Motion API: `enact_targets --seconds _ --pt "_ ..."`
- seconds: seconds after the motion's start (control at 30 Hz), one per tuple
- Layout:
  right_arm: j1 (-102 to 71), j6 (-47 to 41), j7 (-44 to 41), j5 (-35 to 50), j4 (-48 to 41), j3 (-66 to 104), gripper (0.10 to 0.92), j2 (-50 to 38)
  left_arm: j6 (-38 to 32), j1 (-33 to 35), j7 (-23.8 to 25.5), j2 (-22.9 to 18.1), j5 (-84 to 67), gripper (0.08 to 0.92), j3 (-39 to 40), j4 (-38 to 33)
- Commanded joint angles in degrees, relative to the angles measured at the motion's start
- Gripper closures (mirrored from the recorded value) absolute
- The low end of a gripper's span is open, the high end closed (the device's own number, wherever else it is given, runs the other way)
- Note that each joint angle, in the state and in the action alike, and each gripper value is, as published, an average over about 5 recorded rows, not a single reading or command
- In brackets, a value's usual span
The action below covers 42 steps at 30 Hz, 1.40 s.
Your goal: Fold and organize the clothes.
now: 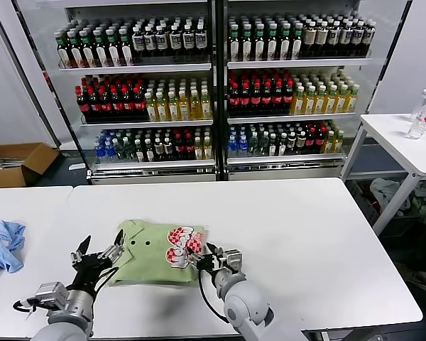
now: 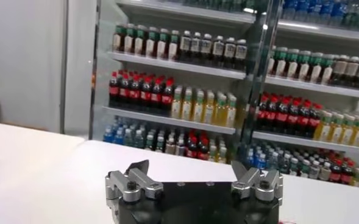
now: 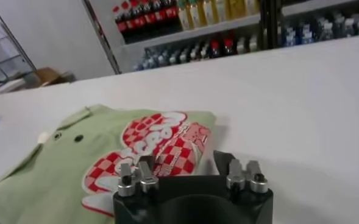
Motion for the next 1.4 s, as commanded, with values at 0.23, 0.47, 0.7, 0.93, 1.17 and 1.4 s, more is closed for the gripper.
enact_targets --seconds 0.23,0.47,0.7,0.93,1.17,1.4 --pt "3.6 -0.2 0.5 4.7 -3.5 -0.4 0.616 -3.5 -1.2 3.9 -0.2 -1.6 1.6 0.177 -2.0 -1.5" --pt "5.6 1.8 -3.4 3.2 -3.8 3.2 0.815 -8.8 -1.3 4.0 0.0 -3.1 2.2 0.177 -1.4 -1.1" --pt "7.8 4.7 -10.0 -2.3 -5.4 8.5 0.919 -19.6 -1.1 4.0 0.4 -4.6 4.7 0.177 0.4 -2.3" --pt "0.8 13.3 -13.6 -18.0 1.2 12.2 0.911 -23.5 -0.9 3.6 2.6 -6.0 8.5 0.177 2.6 -3.2" --pt "-12.6 21.4 -8.0 -21.7 9.8 18.4 0.733 -22.5 -1.3 4.8 4.6 -7.7 11.1 0.177 3.5 -3.5" --pt "-21.5 25.2 -8.2 -20.8 17.4 24.1 0.533 -20.4 -1.7 7.4 6.0 -8.6 12.5 0.177 3.0 -6.7"
